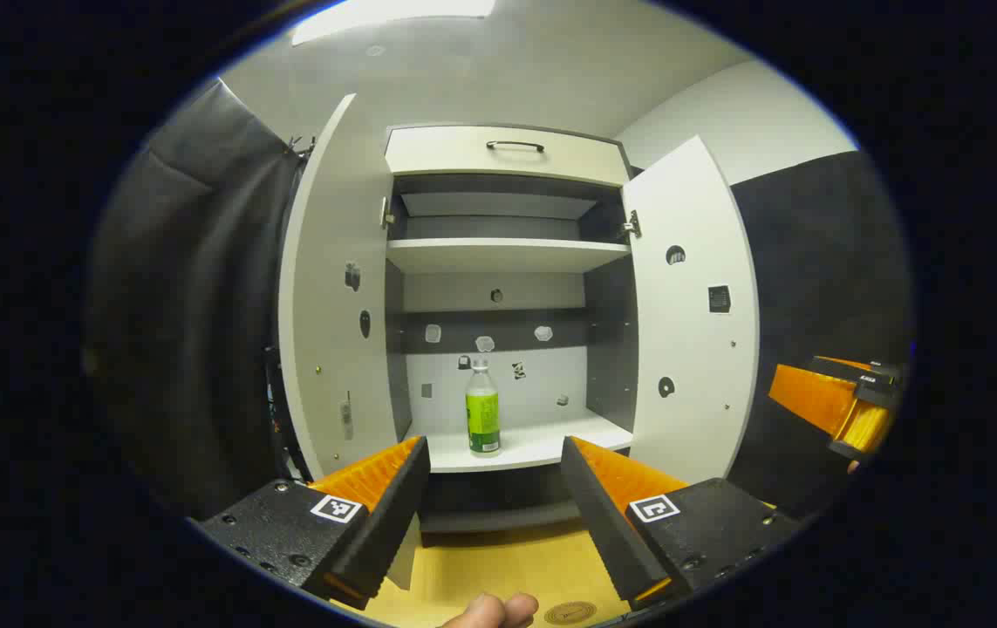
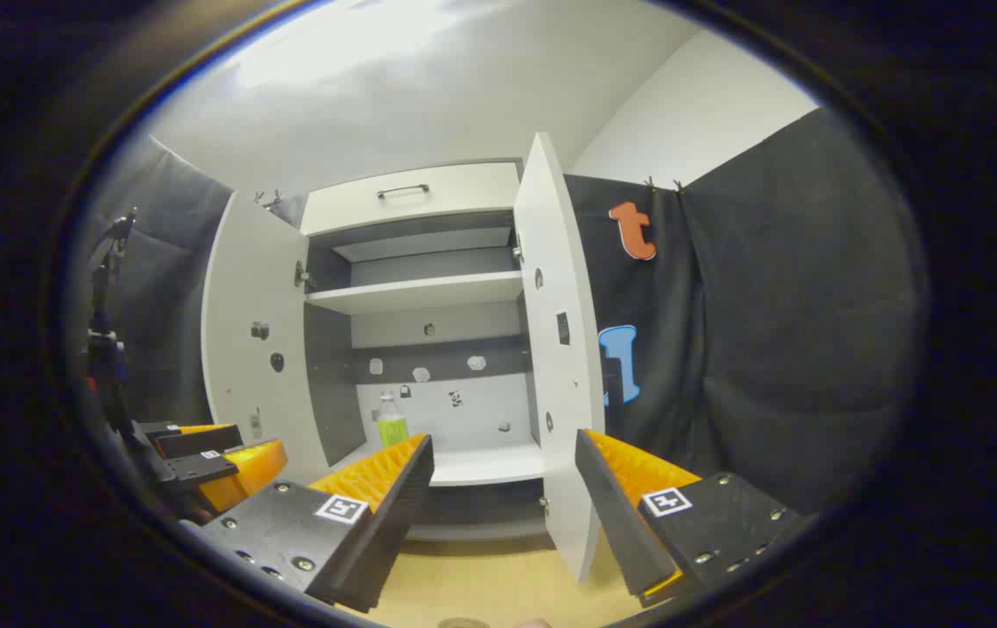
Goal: Grasp the bottle in the cabinet with the left hand and place it on the coaster, then close the right door with the right hand and the left door with the left hand.
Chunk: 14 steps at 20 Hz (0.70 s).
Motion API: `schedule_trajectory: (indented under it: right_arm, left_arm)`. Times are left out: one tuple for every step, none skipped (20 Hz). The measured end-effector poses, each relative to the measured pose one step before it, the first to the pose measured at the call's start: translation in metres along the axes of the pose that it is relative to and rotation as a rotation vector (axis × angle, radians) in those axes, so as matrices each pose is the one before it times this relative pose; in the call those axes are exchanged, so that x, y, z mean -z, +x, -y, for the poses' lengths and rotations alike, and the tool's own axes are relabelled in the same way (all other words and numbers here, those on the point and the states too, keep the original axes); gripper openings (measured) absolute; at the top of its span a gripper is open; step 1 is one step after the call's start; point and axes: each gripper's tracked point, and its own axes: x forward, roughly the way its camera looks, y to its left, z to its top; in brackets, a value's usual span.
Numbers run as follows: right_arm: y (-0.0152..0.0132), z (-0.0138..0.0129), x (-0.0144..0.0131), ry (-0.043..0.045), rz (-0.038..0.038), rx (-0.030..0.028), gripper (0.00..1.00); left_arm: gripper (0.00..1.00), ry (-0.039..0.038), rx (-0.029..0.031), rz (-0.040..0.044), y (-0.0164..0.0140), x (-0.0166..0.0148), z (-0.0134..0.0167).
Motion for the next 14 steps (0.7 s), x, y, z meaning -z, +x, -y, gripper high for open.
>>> schedule_trajectory:
  right_arm:
    - [-0.00077,0.00351,-0.00217,0.00224,-0.00679,-0.0095,0.98]
    - [0.00011,0.00467,-0.00226,-0.00637,-0.00162,-0.00582,0.98]
    - [0.00084,0.00414,-0.00414,-0.00913,0.00478,-0.00093,0.98]
    - [0.00009,0.00453,-0.00197,-0.00792,-0.00101,-0.00454,0.98]
    - [-0.00078,0.0041,-0.00058,-0.00356,-0.00393,-0.00699,0.98]
    - [-0.00132,0.0033,-0.00041,-0.00347,-0.00602,-0.00976,0.93]
    - [-0.00448,0.00334,0.00146,-0.01055,-0.00183,-0.00847,0.98]
    - [-0.0031,0.0045,-0.00166,-0.01678,0.00559,-0.0009,0.98]
    - [-0.00089,0.00521,-0.00256,-0.01231,0.0073,0.00159,0.98]
    - [-0.00071,0.00193,-0.0016,-0.00276,0.00372,-0.0029,0.98]
    - [-0.00201,-0.0013,0.00052,0.00203,-0.00109,-0.00629,0.98]
    - [-0.00077,-0.00118,-0.00036,0.00636,0.00021,-0.0072,0.98]
    - [-0.001,-0.00261,0.00087,0.01034,0.00236,-0.00705,0.98]
    - [0.00074,-0.0042,-0.00086,0.00956,0.00301,-0.01111,0.98]
  left_arm:
    - [0.93,-0.00837,-0.00953,-0.00859,-0.00021,-0.00296,0.00263]
    - [0.96,-0.00422,-0.01256,0.00579,-0.00187,-0.00451,0.00128]
    - [0.94,-0.00471,-0.01568,0.00856,0.00125,-0.00409,0.0001]
    - [0.96,0.00035,-0.00666,-0.00663,-0.00123,-0.00186,0.00341]
    - [0.95,0.00255,0.00081,-0.00849,-0.00026,-0.00085,0.00518]
    - [0.96,0.00001,-0.00842,-0.00273,-0.00006,-0.00221,0.00343]
    - [0.96,-0.00267,-0.01142,-0.00211,-0.00077,-0.00244,0.00203]
    - [0.95,-0.00984,-0.00582,-0.00131,-0.00335,-0.00062,0.00291]
    - [0.94,-0.01112,-0.00222,-0.006,-0.00212,-0.00007,0.0038]
    - [0.95,-0.0051,-0.00069,-0.00744,-0.00202,0.00282,0.00381]
    - [0.95,0.00273,-0.0002,-0.01291,-0.00136,0.00273,0.00267]
    - [0.95,0.00756,0.00305,-0.01,-0.00178,0.00316,0.00263]
    - [0.96,0.00573,0.00262,-0.00785,-0.00083,0.00176,0.00167]
    - [0.95,0.00242,0.00149,-0.00388,-0.00083,0.00099,0.00066]
